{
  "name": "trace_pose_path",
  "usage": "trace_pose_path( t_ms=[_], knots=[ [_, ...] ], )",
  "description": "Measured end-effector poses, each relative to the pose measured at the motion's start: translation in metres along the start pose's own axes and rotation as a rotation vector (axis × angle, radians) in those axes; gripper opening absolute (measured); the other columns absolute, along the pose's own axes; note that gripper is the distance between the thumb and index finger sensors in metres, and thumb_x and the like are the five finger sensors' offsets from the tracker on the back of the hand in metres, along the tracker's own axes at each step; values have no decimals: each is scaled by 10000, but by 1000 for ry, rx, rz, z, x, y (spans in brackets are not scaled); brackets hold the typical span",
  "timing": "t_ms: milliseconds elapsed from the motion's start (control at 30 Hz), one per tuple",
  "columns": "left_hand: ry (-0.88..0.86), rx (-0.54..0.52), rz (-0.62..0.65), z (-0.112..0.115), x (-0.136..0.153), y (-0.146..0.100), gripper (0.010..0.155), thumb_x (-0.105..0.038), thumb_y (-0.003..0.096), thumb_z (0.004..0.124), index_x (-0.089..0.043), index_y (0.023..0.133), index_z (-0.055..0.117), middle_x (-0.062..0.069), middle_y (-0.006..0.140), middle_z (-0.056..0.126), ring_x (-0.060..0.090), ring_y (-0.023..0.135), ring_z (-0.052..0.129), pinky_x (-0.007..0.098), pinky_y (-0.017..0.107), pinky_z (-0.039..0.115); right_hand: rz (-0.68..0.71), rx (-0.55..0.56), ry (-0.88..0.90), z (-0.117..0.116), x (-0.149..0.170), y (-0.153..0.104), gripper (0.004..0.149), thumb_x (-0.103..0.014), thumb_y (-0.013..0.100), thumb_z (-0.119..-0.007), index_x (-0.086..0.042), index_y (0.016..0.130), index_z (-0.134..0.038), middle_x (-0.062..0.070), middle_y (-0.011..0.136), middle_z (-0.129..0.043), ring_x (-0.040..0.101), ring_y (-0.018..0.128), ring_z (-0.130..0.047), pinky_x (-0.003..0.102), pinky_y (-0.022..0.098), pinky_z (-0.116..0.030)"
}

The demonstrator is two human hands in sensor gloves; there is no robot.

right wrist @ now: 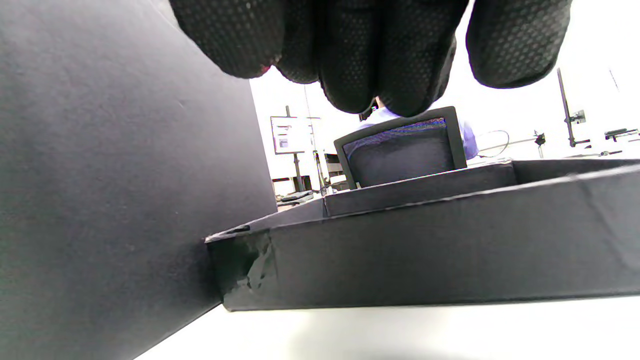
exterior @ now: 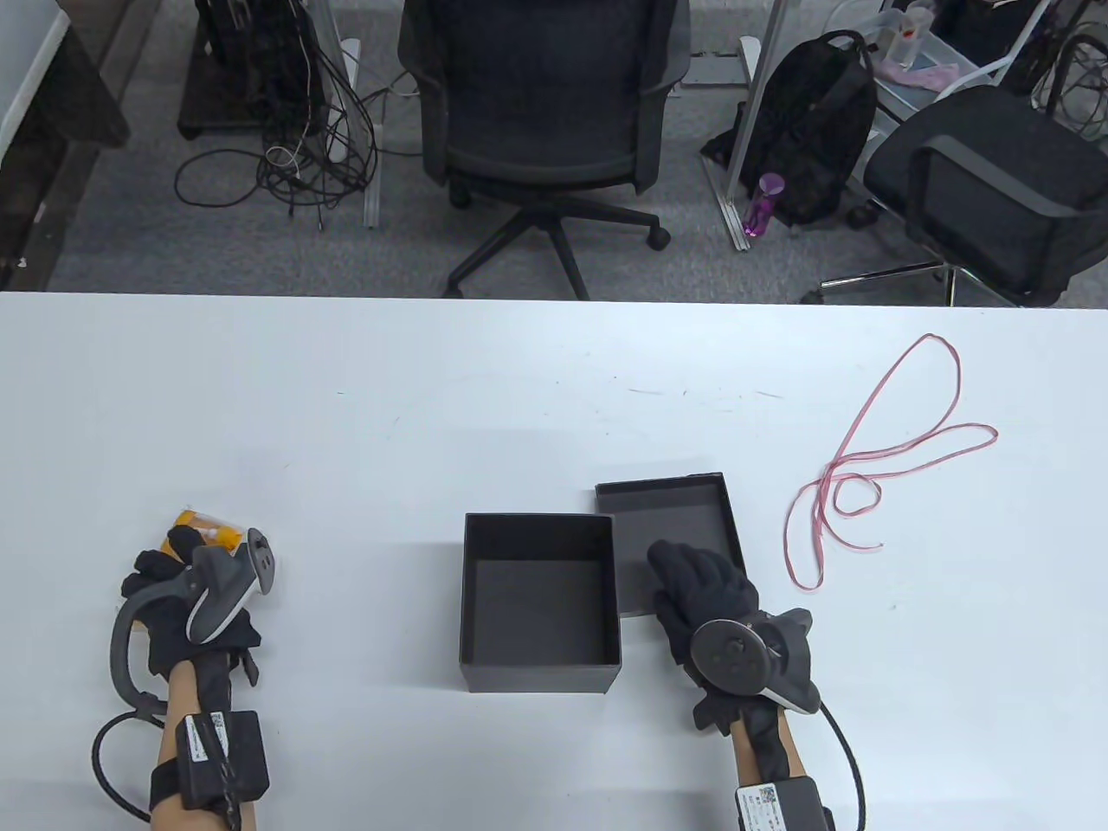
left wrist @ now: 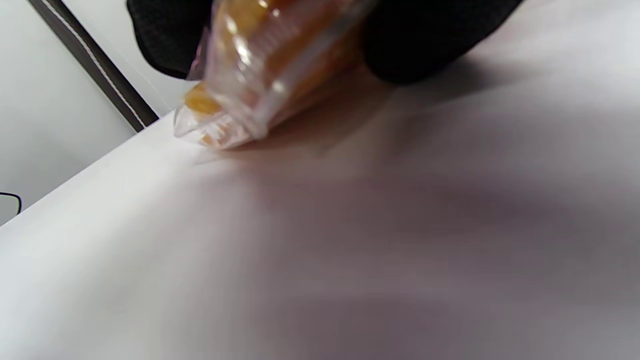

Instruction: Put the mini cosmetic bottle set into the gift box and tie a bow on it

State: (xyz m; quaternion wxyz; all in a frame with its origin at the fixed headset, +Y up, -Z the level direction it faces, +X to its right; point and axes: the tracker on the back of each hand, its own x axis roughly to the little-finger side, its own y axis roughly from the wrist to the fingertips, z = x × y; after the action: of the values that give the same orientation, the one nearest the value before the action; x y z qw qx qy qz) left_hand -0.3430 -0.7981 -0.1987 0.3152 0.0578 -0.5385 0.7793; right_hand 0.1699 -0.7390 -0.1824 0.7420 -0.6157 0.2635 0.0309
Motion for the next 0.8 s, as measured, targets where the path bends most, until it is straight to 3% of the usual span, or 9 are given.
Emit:
trace_pose_path(
  t_ms=[167,333,567,800],
  knots=[
    [-111,-137,-48,-10,-3,-14,786,-405,535,759,-94,1150,380,261,1072,675,454,899,901,483,653,870,5,-4,-14,-1,-1,0,569,-267,562,-687,-55,1083,-600,228,1015,-715,495,875,-725,690,593,-653],
    [-442,-293,39,-44,-10,-40,769,-409,544,725,-66,1140,380,244,1065,688,426,872,932,462,634,880,6,-7,-28,-1,-1,0,567,-267,562,-686,-56,1082,-603,229,1014,-717,496,875,-725,690,592,-655],
    [-908,-548,263,-98,-21,-93,756,-418,558,698,-10,1113,388,245,1038,690,378,820,984,407,601,918,-3,5,-22,0,0,-1,564,-267,563,-684,-54,1079,-608,227,1011,-721,496,871,-728,688,591,-656],
    [-1319,-627,597,-135,-22,-143,750,-423,569,686,-1,1107,378,241,1031,685,359,814,989,398,601,917,-2,15,-16,0,1,-2,562,-267,563,-683,-54,1078,-611,227,1010,-722,495,869,-730,689,590,-656]
  ],
)
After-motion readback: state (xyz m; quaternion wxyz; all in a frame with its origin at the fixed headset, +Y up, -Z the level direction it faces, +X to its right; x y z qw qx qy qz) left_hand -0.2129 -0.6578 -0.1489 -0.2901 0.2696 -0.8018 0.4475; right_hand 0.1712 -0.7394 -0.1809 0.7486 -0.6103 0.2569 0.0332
